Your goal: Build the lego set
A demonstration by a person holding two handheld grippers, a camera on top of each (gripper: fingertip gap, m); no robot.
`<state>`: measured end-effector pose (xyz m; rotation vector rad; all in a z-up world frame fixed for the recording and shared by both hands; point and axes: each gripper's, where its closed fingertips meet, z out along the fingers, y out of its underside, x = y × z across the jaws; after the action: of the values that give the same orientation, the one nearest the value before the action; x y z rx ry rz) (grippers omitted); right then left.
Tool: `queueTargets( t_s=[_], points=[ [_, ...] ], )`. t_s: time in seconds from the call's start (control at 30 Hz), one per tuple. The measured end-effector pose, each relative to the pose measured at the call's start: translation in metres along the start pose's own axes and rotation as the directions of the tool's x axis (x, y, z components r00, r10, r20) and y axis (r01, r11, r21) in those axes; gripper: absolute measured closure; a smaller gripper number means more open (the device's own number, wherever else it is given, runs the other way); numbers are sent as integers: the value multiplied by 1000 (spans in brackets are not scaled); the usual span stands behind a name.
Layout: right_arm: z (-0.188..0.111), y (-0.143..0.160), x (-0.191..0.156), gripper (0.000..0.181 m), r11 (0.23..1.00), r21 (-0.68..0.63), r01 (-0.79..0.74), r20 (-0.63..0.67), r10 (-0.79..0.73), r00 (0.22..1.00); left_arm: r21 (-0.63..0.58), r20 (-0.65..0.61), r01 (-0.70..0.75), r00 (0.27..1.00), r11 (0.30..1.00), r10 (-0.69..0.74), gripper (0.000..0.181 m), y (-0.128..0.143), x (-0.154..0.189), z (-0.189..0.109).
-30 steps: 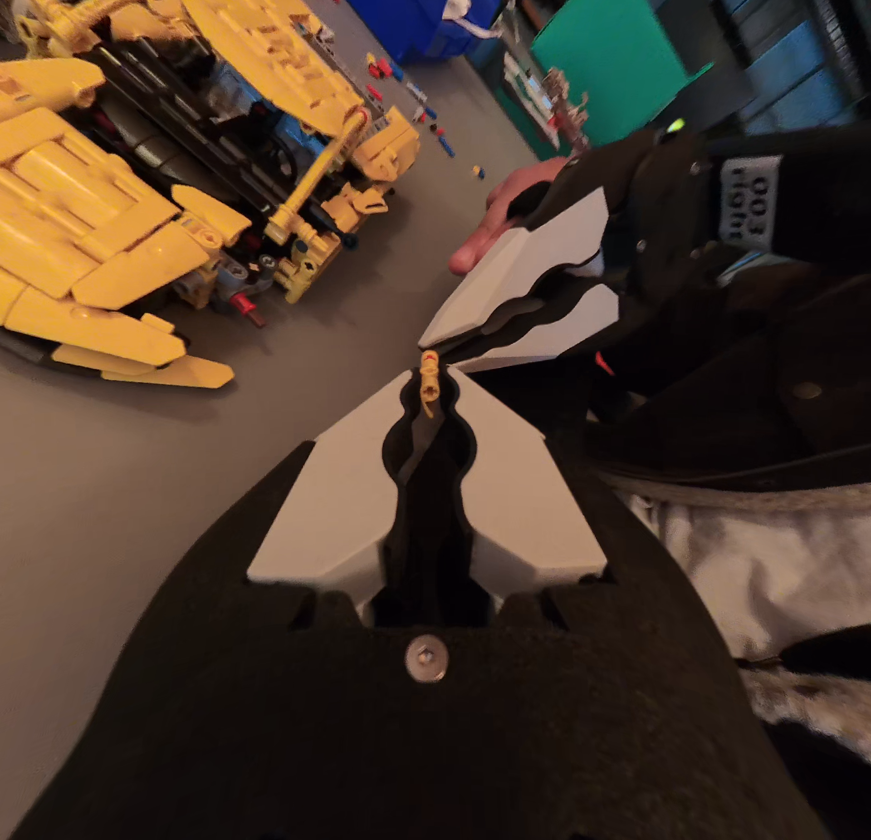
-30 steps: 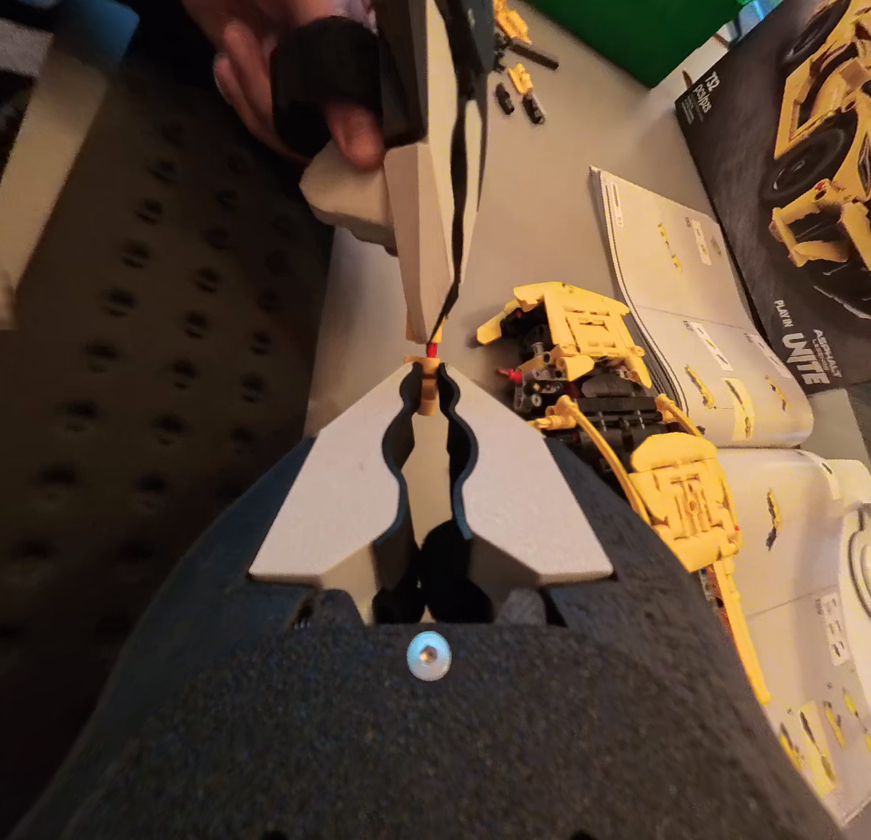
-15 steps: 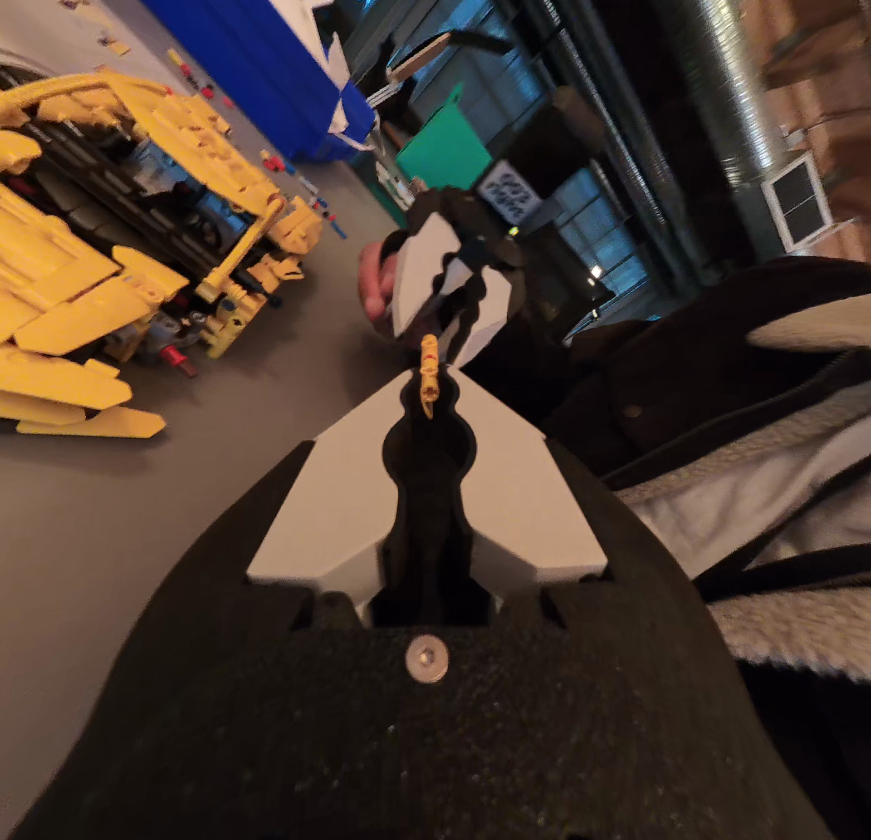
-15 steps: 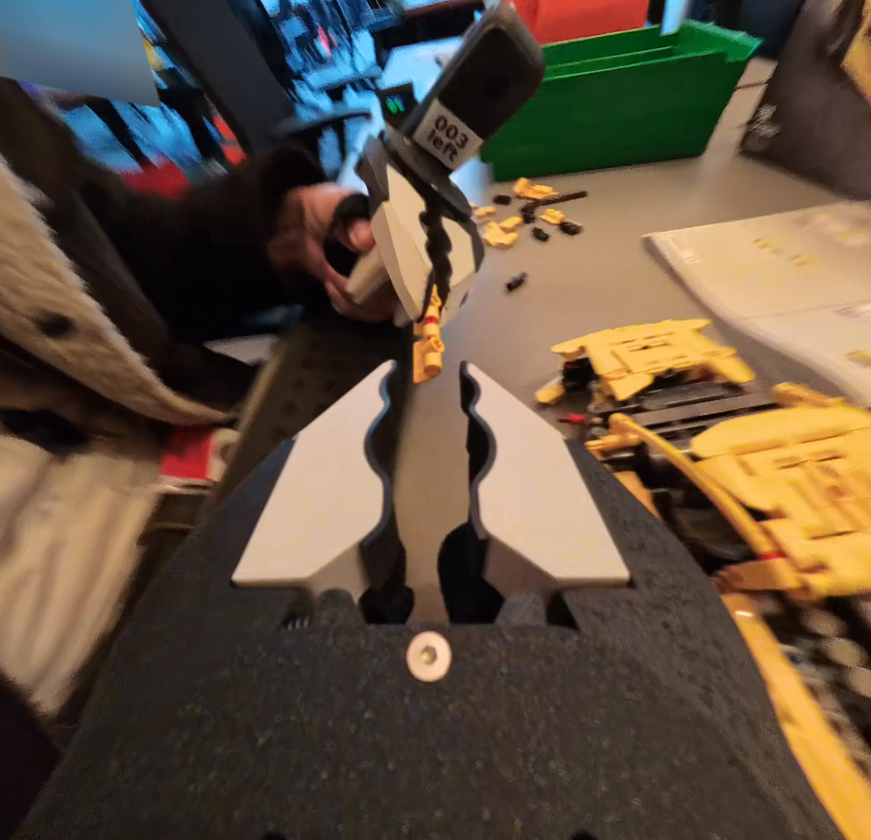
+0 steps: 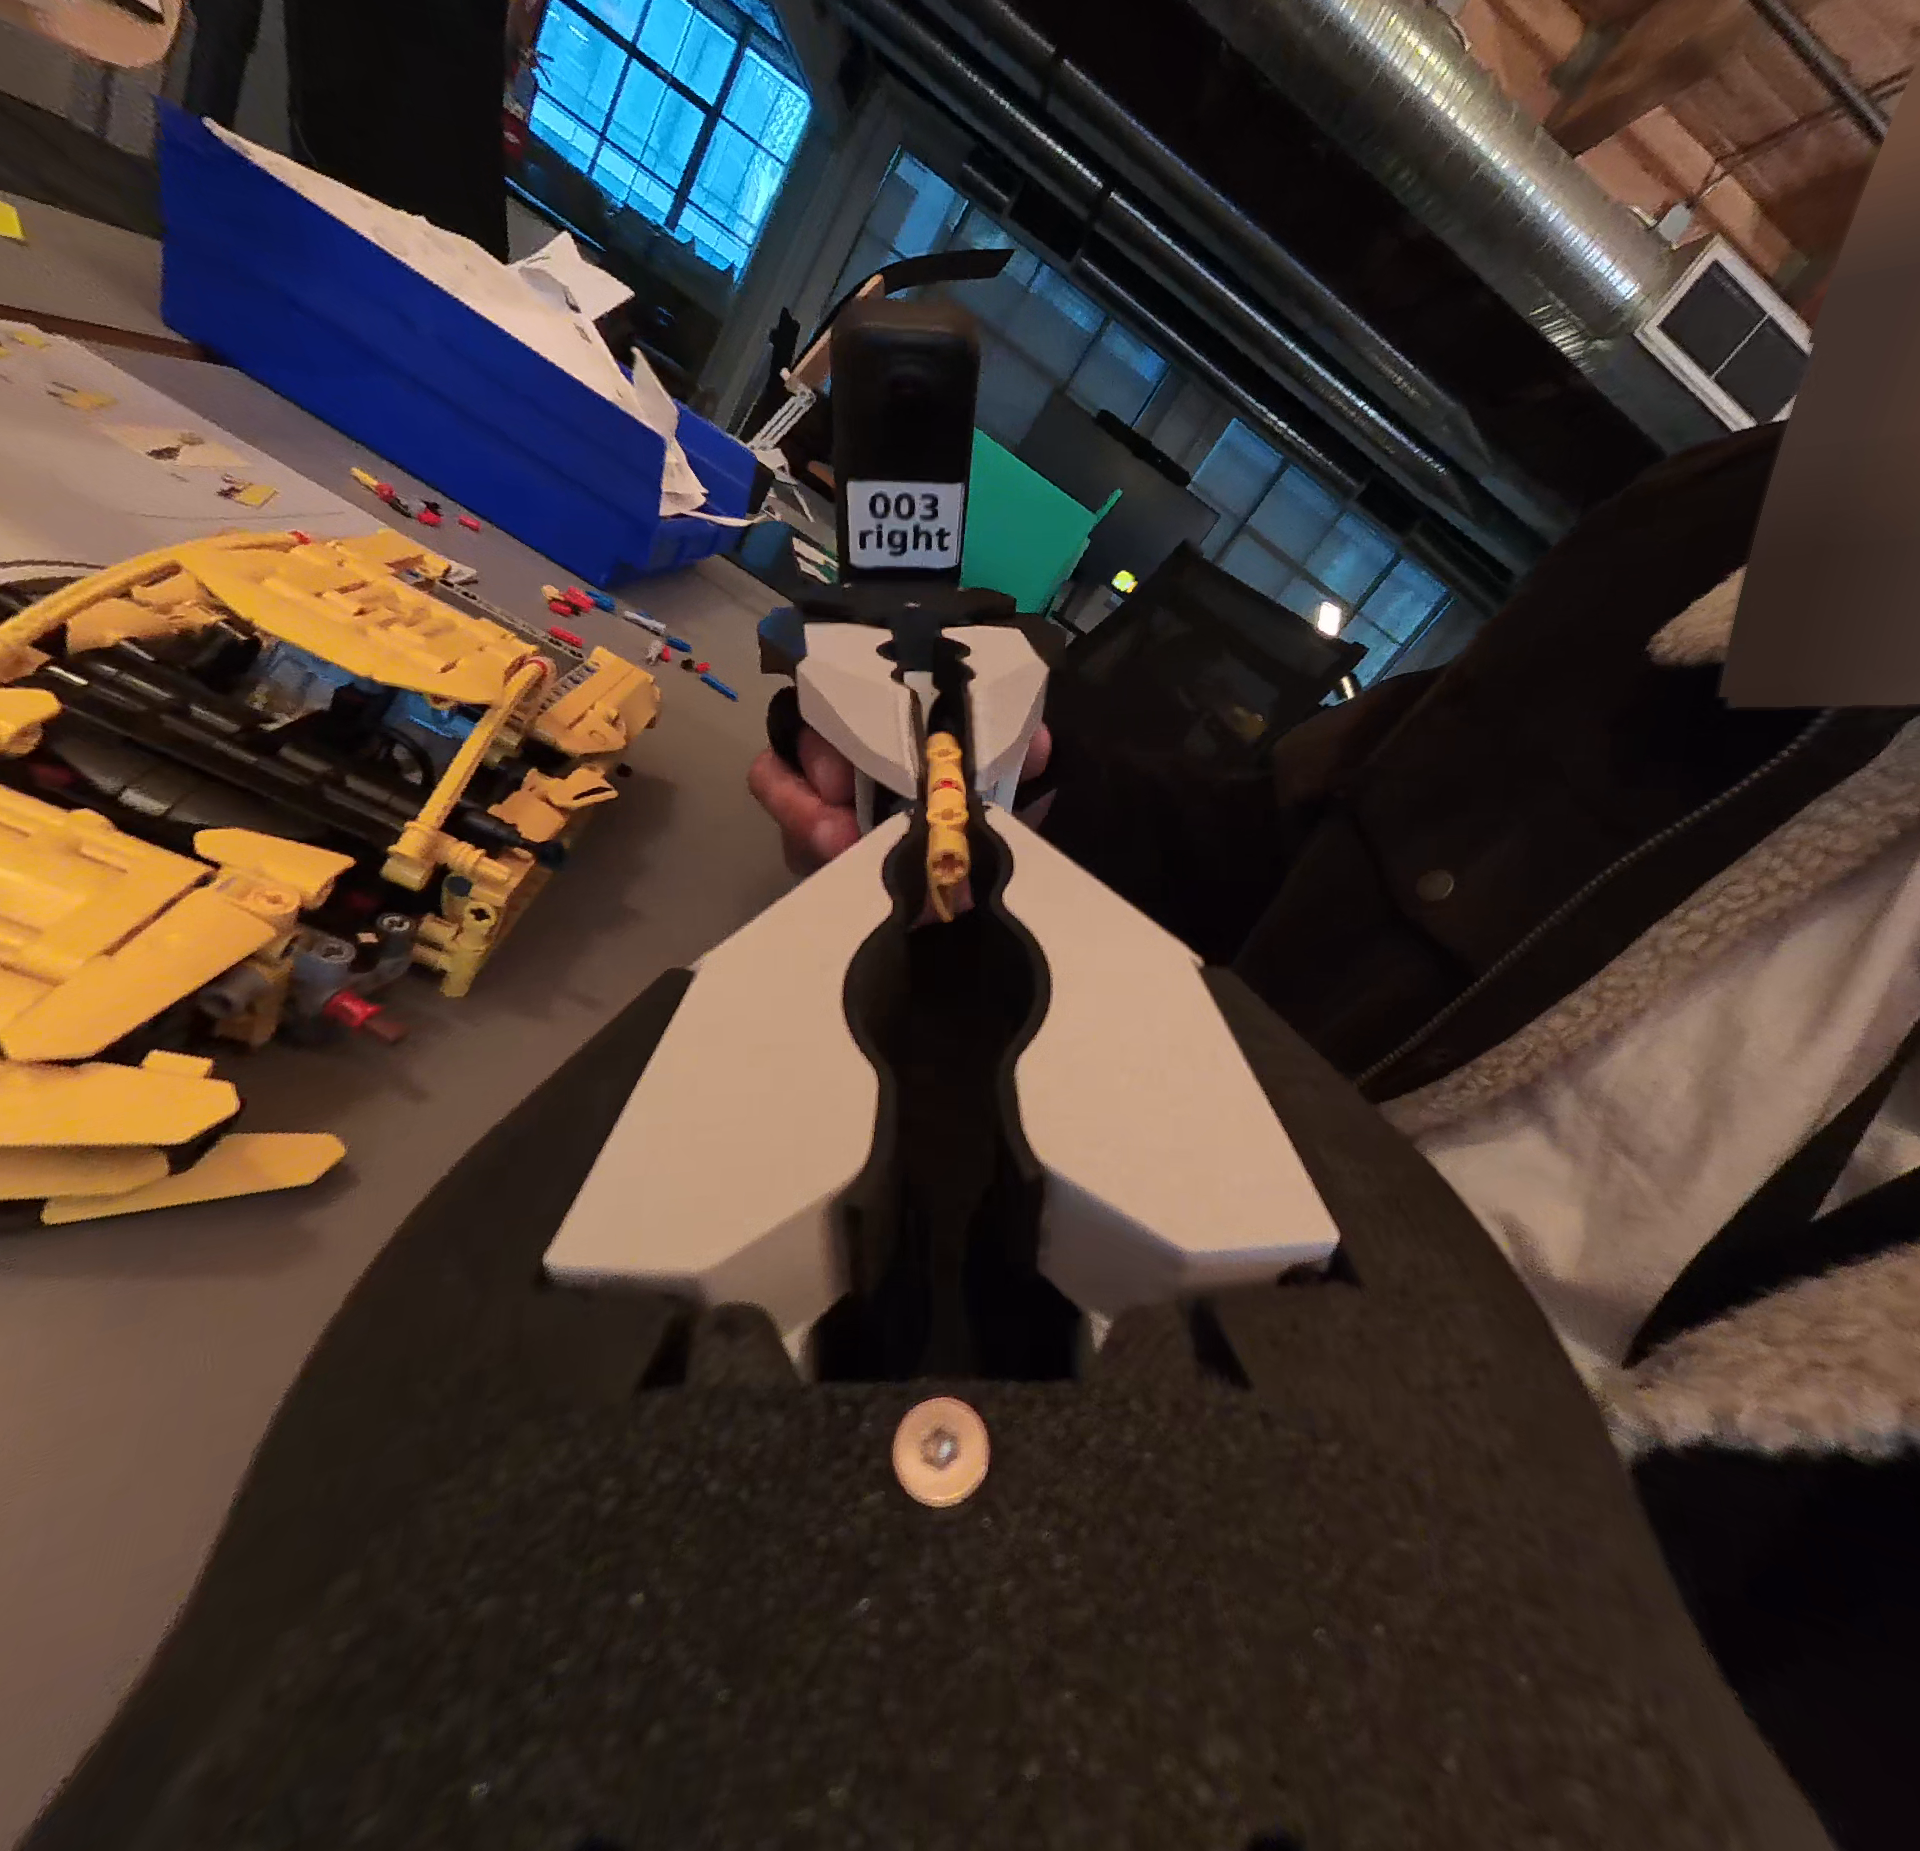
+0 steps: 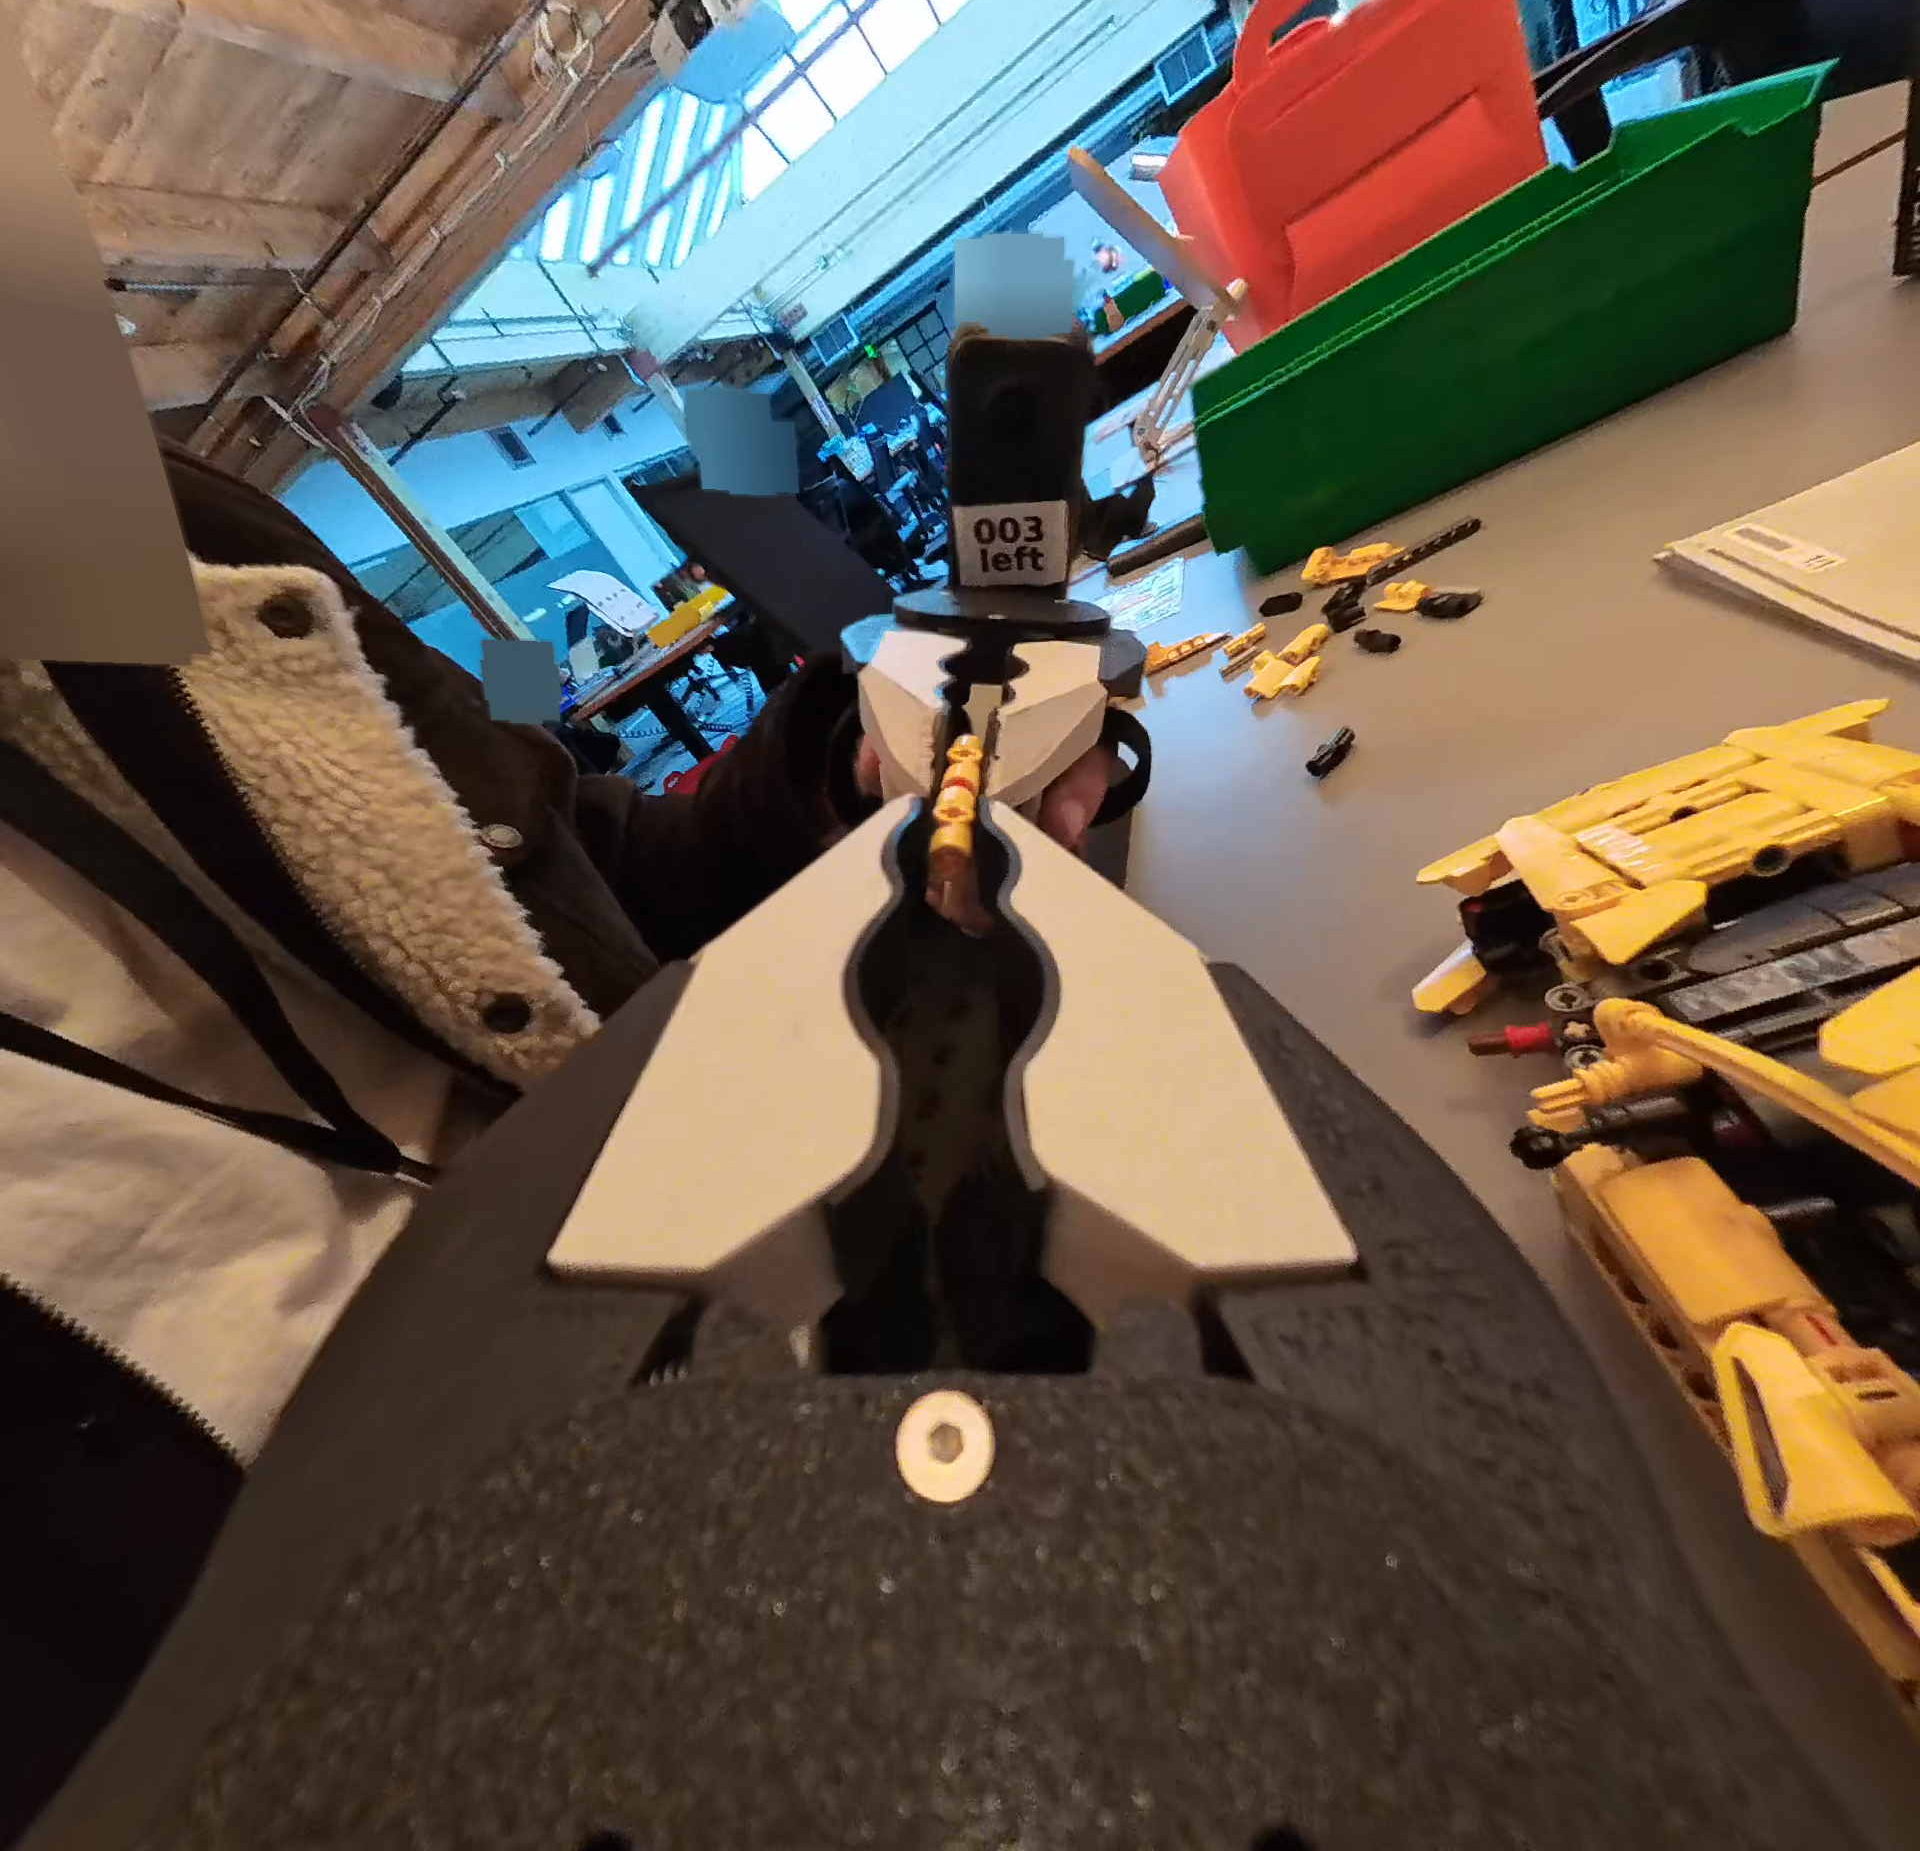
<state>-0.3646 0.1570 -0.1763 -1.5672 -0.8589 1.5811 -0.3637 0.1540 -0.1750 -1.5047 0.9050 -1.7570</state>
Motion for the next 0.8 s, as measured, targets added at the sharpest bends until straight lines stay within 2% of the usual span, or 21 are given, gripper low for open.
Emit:
queueTargets(
  t_s=[0.53,0.63,0.7,0.73,0.77,0.8],
  points=[
    [1,8,4,174,997,-44,70,-71,-73,995,-41,55,-41,998,998,43,175,7,-4,5],
    [0,6,8,174,997,-46,68,-90,-72,993,-36,74,-31,997,999,34,174,6,-8,5],
    [3,-1,9,174,999,-13,50,-89,-51,995,-8,43,23,999,1000,-23,174,1,-9,3],
    [4,-3,13,173,998,-7,56,-114,-56,992,2,37,54,998,999,-55,174,-2,-11,1],
    [1,-9,19,158,998,11,61,-147,-59,987,13,46,79,996,997,-80,174,-5,-16,-2],
    [-4,-15,25,153,998,33,55,-183,-48,982,41,58,97,993,994,-99,175,-12,-23,-8]
  ],
)
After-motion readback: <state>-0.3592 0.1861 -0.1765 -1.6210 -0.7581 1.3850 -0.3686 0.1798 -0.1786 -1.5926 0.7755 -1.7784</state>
